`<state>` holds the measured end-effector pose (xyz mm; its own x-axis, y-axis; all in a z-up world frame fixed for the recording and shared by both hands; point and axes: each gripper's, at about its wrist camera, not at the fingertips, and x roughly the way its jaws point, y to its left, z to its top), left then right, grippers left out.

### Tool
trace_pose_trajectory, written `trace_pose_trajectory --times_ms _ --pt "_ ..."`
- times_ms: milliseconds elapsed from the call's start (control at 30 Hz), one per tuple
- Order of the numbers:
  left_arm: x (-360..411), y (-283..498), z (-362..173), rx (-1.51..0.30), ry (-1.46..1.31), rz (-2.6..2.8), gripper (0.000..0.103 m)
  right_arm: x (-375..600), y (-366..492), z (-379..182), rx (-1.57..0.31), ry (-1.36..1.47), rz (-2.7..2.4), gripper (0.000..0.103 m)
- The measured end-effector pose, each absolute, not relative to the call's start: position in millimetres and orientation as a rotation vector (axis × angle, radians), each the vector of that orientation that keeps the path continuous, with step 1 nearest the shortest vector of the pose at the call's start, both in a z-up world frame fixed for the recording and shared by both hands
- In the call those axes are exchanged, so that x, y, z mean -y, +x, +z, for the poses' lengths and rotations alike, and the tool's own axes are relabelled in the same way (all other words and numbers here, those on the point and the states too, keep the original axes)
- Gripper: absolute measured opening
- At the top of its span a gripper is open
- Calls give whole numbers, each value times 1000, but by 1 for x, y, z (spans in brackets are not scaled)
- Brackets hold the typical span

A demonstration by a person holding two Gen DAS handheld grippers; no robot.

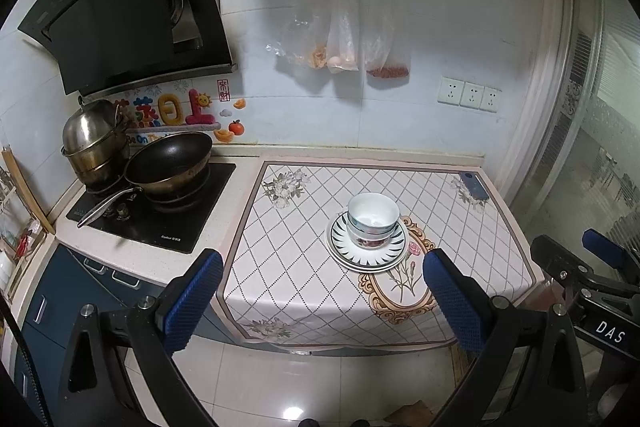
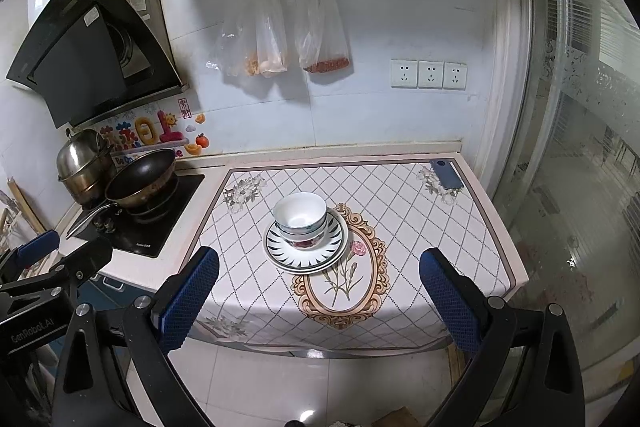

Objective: Organize plates and bowls

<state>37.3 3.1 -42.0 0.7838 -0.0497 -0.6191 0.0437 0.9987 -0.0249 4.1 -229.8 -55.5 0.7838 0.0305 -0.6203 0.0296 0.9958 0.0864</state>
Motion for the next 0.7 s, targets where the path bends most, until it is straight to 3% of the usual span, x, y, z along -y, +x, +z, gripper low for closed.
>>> trace_pose_trajectory --times_ms 700 --pt "-4 35 -41 -675 -11 -56 103 229 4 -52 -684 103 1 102"
